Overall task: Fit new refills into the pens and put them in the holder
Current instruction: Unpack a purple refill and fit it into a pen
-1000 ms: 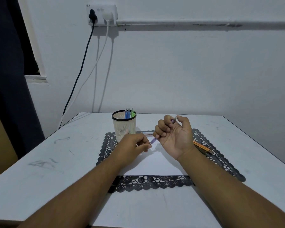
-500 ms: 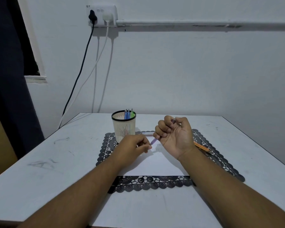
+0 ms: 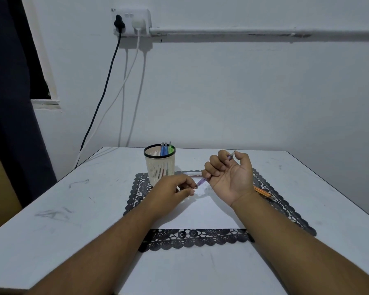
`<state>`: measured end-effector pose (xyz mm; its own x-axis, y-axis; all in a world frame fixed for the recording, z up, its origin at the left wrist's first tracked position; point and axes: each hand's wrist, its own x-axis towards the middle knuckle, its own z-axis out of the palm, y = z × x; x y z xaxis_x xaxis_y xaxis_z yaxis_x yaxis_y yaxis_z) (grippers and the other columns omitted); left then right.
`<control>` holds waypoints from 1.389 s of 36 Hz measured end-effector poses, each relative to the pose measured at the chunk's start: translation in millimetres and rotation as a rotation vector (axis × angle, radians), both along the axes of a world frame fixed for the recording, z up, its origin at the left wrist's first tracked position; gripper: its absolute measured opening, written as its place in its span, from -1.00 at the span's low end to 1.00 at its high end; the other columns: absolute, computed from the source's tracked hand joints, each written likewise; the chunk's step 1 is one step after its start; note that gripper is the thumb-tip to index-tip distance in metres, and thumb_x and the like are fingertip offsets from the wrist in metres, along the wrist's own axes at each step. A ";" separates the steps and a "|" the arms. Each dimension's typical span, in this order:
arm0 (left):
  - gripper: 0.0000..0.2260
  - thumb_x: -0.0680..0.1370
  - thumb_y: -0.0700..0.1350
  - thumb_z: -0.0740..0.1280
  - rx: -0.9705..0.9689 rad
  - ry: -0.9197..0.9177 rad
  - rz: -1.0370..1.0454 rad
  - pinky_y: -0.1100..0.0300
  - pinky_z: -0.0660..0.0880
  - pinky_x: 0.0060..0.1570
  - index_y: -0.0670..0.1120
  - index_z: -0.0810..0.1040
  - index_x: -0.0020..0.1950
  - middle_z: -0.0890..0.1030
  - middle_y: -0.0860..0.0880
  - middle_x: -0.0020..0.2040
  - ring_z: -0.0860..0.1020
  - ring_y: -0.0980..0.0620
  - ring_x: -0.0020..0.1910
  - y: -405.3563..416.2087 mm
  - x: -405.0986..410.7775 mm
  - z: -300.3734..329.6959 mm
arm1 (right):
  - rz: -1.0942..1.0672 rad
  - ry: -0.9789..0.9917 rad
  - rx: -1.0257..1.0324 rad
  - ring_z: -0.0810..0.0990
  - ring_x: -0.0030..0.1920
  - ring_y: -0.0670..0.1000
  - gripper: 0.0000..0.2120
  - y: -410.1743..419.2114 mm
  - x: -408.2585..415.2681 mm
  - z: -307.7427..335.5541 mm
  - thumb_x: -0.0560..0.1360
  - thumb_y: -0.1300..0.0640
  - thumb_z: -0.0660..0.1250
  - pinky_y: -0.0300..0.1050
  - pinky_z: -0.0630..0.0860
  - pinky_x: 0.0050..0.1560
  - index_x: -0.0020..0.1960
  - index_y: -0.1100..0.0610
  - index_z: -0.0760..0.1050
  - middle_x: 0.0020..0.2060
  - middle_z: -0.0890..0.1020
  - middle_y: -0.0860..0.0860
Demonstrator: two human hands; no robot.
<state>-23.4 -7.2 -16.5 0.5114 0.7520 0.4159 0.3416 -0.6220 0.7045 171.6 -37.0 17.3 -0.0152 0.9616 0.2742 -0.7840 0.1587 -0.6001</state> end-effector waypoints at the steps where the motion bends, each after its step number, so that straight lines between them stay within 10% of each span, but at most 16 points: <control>1: -0.91 0.58 -0.20 0.45 0.007 0.002 0.001 0.38 0.44 -0.18 -0.01 0.69 -0.01 0.70 0.06 -0.16 0.54 0.25 -0.25 -0.1 -0.1 0.0 | 0.000 -0.002 -0.001 0.07 -0.34 0.03 -0.72 -0.3 0.1 0.0 0.47 -0.06 0.11 -0.06 0.21 -0.28 -0.33 0.06 0.20 -0.41 0.18 0.00; 32: -0.93 0.59 -0.15 0.42 0.175 0.044 0.010 0.10 0.53 -0.11 0.02 0.67 -0.04 0.67 0.14 -0.15 0.61 0.05 -0.14 7.6 -0.6 -3.5 | 0.047 0.059 -0.039 0.18 -0.38 0.02 -0.60 0.2 2.0 -2.5 0.59 -0.16 0.09 -0.06 0.31 -0.28 -0.30 0.07 0.22 -0.38 0.20 0.00; 50: -0.92 0.60 -0.15 0.42 0.176 0.048 -0.018 0.27 0.50 -0.14 0.03 0.66 0.00 0.67 0.13 -0.13 0.62 0.07 -0.11 4.1 -0.1 -2.3 | 0.044 0.045 -0.011 0.21 -0.38 0.03 -0.57 -1.5 1.2 -1.7 0.61 -0.18 0.07 -0.05 0.36 -0.28 -0.30 0.08 0.24 -0.38 0.21 0.01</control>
